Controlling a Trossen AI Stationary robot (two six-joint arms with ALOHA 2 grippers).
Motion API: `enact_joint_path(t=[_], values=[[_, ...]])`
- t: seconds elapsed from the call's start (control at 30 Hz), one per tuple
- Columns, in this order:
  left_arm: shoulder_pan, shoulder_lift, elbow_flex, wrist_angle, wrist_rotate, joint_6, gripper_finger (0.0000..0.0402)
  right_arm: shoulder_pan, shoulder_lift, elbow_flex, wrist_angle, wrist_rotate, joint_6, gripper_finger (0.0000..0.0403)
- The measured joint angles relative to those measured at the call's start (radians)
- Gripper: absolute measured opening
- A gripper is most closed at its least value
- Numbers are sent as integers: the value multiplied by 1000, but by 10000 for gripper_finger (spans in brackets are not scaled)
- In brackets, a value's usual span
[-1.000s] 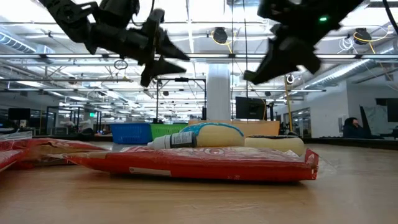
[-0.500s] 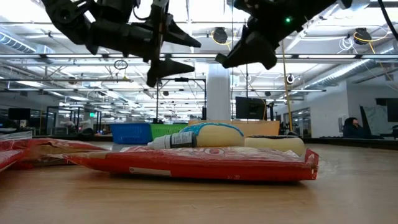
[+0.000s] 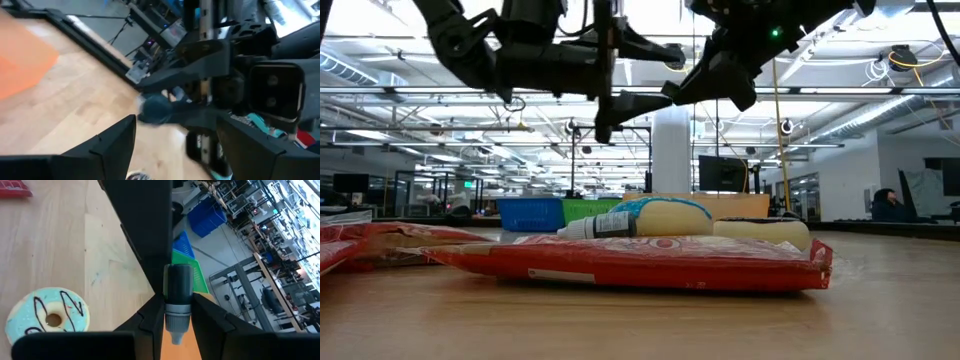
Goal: Pick & Place Food Item
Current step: Put the green food coloring bottle into the blue bin
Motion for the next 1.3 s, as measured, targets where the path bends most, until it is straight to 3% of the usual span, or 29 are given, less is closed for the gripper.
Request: enact_joint_path(t=[0.27,0.67,1.0,1.3], values=[[0,74,143,-175,6,40,273,1,0,-2,-18,3,-7,71],[32,82,161,-186,30,23,268,1,-1,-3,-36,9,9,72],[42,85,162,-209,34,6,159,8,-4,-84,43,4,76,70],[63,84,165,-199,31,24,119,24,0,-136,183,1,50,92]])
